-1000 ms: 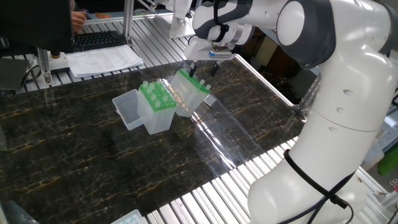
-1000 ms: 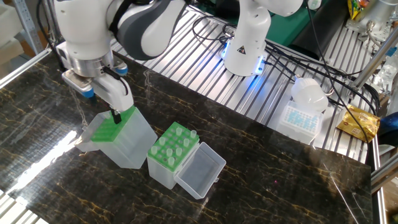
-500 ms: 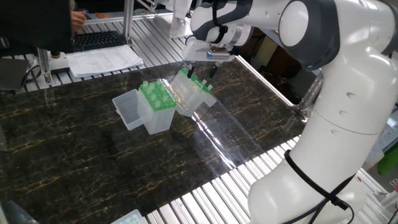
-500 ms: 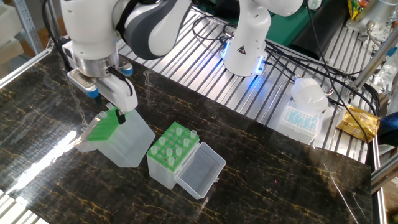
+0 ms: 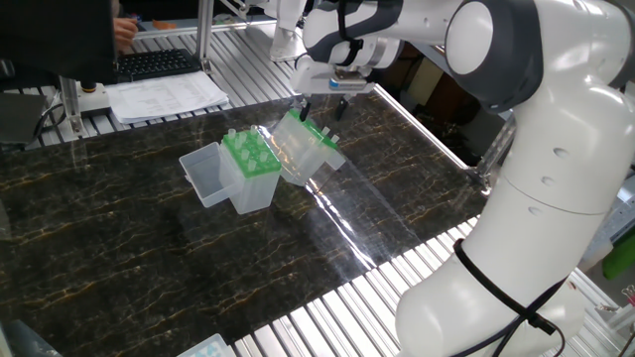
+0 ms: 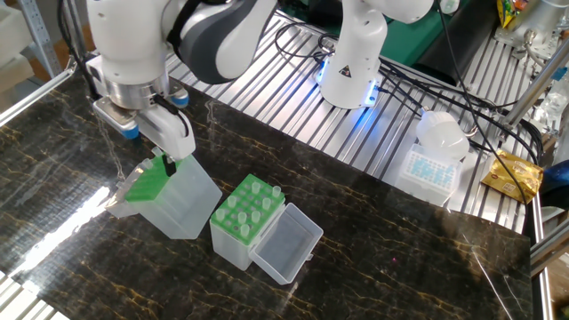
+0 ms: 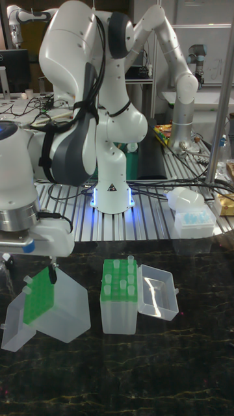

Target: Transfer all large pipette tips from one holder to another

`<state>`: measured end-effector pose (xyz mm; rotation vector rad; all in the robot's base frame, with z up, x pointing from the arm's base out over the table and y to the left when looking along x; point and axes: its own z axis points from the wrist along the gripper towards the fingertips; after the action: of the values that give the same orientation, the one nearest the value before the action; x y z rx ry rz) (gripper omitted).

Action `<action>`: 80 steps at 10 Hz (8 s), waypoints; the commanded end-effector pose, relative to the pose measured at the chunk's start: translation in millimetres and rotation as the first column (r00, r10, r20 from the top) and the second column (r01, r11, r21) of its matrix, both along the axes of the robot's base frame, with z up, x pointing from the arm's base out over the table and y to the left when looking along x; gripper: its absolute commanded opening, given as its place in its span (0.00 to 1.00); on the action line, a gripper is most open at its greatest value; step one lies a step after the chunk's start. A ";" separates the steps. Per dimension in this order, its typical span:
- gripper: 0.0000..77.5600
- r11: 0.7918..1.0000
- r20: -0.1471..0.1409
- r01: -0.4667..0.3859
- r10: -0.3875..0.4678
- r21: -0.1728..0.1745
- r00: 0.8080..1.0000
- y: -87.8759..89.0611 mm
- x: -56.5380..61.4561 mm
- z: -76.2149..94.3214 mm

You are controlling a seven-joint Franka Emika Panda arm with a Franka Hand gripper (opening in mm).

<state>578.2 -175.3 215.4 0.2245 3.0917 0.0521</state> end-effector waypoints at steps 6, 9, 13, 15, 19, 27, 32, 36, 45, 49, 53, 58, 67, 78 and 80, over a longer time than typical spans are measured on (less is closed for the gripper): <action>1.00 0.995 0.018 -0.088 0.089 -0.043 0.996 -36.9 19.9 -10.5; 1.00 0.995 0.033 -0.087 0.088 -0.047 0.996 -36.7 19.5 -19.1; 1.00 0.997 0.043 -0.056 0.058 -0.044 0.997 -31.2 15.6 -24.4; 1.00 0.999 0.045 -0.033 0.035 -0.042 0.998 -24.3 12.9 -24.8; 1.00 0.999 0.043 0.030 -0.028 -0.035 0.999 0.3 2.0 -17.8; 1.00 0.994 0.043 0.110 -0.109 -0.026 0.993 27.1 -15.7 -8.6; 1.00 0.989 0.048 0.143 -0.142 -0.023 0.989 39.0 -25.3 -10.7; 1.00 0.987 0.046 0.158 -0.157 -0.019 0.987 43.0 -29.7 -11.9; 1.00 0.982 0.037 0.186 -0.185 -0.017 0.982 60.4 -47.9 -26.4; 1.00 0.983 -0.014 0.184 -0.184 -0.026 0.983 62.5 -48.8 6.8; 1.00 0.990 -0.052 0.139 -0.140 -0.028 0.989 45.4 -46.2 42.0; 1.00 0.999 -0.036 0.043 -0.044 -0.031 0.998 -0.6 -17.3 43.6; 1.00 0.992 0.037 -0.107 0.110 -0.064 0.993 -65.0 23.3 5.3; 1.00 0.983 0.053 -0.164 0.168 -0.083 0.984 -85.0 22.9 -31.6; 1.00 0.982 0.052 -0.169 0.174 -0.084 0.983 -86.7 18.9 -35.7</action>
<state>601.4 -258.1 183.3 -0.0296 3.0418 -0.0517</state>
